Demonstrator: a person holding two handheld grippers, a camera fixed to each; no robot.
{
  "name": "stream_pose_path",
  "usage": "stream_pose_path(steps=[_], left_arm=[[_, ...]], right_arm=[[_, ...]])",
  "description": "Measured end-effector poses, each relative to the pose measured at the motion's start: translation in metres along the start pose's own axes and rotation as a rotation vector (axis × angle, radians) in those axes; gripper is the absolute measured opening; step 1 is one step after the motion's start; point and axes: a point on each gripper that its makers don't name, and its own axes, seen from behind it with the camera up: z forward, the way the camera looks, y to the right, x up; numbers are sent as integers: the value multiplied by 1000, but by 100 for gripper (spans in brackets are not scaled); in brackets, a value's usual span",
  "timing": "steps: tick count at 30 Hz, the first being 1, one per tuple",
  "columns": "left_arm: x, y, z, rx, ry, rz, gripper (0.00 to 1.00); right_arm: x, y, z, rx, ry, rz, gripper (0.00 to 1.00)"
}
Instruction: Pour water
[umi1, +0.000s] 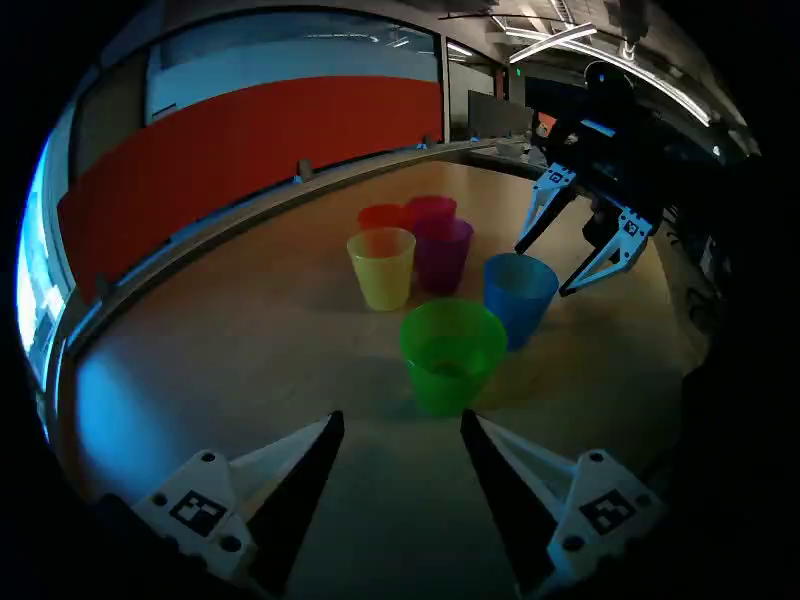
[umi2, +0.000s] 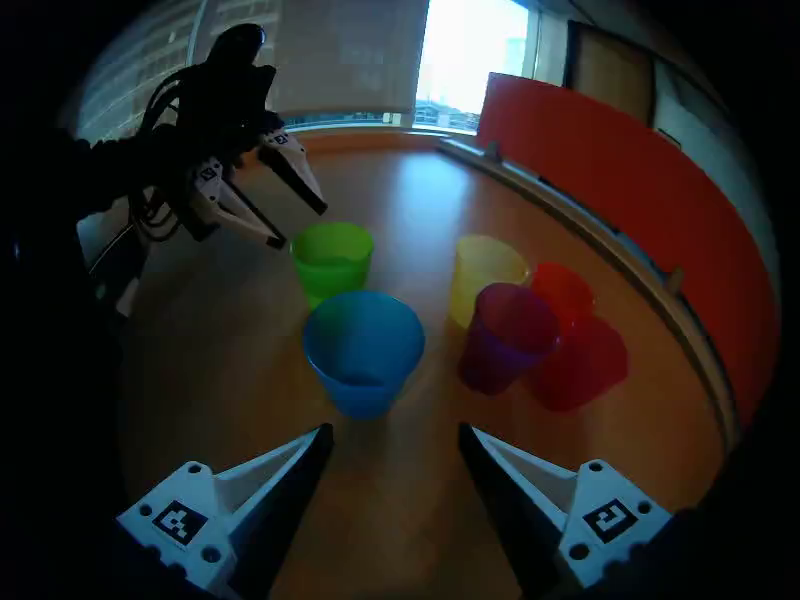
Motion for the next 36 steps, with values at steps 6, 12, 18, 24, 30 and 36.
stream_pose_path(steps=[6,12,18,24,30,36], left_arm=[[2,-2,-10,36,27,-10,86],[8,-6,-20,83,68,-28,86],[18,-8,-31,107,118,-62,86],[31,-26,-45,184,196,-96,86],[42,-47,-62,259,288,-182,86],[49,-59,-77,309,351,-226,86]], right_arm=[[-10,9,-14,-48,6,42,97],[-16,19,-28,-95,28,78,96],[-21,28,-41,-145,56,124,97],[-25,36,-52,-190,81,162,97],[-21,45,-62,-238,119,195,100],[-9,60,-74,-307,180,230,100]])
